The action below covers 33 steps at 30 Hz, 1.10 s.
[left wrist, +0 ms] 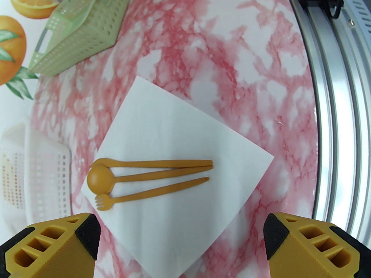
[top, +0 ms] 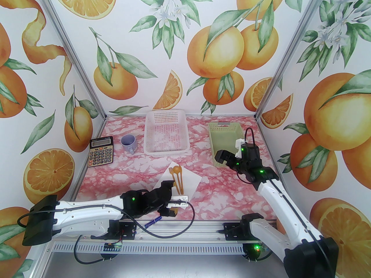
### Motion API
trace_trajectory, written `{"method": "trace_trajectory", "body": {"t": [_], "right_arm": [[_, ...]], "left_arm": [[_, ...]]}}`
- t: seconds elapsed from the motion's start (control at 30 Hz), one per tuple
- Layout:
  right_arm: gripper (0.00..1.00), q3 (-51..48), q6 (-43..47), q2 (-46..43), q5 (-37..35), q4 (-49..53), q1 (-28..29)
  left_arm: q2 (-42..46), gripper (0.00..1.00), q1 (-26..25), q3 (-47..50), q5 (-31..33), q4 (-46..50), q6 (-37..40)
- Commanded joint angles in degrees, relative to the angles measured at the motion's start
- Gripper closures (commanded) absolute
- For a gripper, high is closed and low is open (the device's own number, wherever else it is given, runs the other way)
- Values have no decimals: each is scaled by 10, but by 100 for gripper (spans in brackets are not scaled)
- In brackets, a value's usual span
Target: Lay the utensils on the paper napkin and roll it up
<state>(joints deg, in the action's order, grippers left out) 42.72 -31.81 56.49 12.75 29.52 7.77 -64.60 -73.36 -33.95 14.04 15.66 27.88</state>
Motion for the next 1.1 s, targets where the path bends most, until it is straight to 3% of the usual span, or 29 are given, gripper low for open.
{"method": "trace_trajectory", "body": {"t": [0.0, 1.07], "right_arm": [[0, -8, 10, -10, 10, -16, -6], [0, -29, 19, -24, -1, -11, -14]], "left_arm": [[-23, 1, -7, -31, 7, 6, 19], [-148, 0, -14, -97, 11, 77, 76]]}}
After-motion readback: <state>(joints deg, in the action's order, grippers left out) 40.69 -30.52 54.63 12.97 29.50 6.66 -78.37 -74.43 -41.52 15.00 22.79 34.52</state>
